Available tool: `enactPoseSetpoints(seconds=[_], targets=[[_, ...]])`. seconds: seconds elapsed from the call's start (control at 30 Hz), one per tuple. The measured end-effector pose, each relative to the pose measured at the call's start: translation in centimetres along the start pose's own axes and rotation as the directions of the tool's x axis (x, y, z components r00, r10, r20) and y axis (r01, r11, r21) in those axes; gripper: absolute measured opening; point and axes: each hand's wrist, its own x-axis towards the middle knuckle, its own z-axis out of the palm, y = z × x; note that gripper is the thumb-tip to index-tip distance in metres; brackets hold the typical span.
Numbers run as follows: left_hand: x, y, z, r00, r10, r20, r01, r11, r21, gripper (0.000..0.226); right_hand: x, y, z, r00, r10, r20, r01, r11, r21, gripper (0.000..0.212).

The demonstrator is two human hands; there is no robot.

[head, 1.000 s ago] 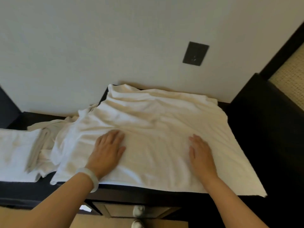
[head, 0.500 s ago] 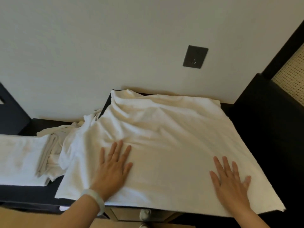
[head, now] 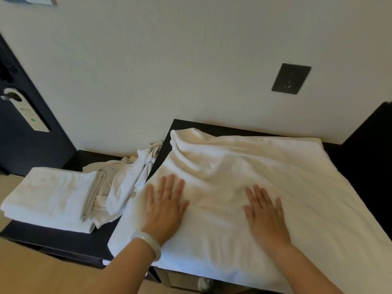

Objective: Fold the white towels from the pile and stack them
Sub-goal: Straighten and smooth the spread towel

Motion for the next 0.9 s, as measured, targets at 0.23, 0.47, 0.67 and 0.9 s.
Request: enactPoseSetpoints(seconds=[0.23,0.47,0.67,0.9], targets=[[-1.4,-0.8,1.4,0.999,0.042,-0.001,-0.042,0.998,-0.044,0.066,-1.4,1.6,1.5,0.999,0.046,-0.017,-0.046,0.998,-0.05,0.059],[-2.0,-0.3,0.2,1.0,-0.001,0.019,0.001,1.0,-0.01,0.063,-1.2,0.5,-0.3,0.979,-0.019,-0.203,0.025,0.999,0.029,0.091],[-2.0,-0.1,-0.2,1.0,-0.006,-0.001,0.006,1.0,0.005,0.056,1.9,0.6,0.2,0.891,-0.032,-0.452,0.025,0.999,-0.021,0.057],[2.3,-2.9,-0.8,0.976,-0.201,-0.082,0.169,0.94,-0.297,0.04,8.4,0.1,-3.0,0.918,-0.216,-0.333,0.244,0.969,0.043,0.025]])
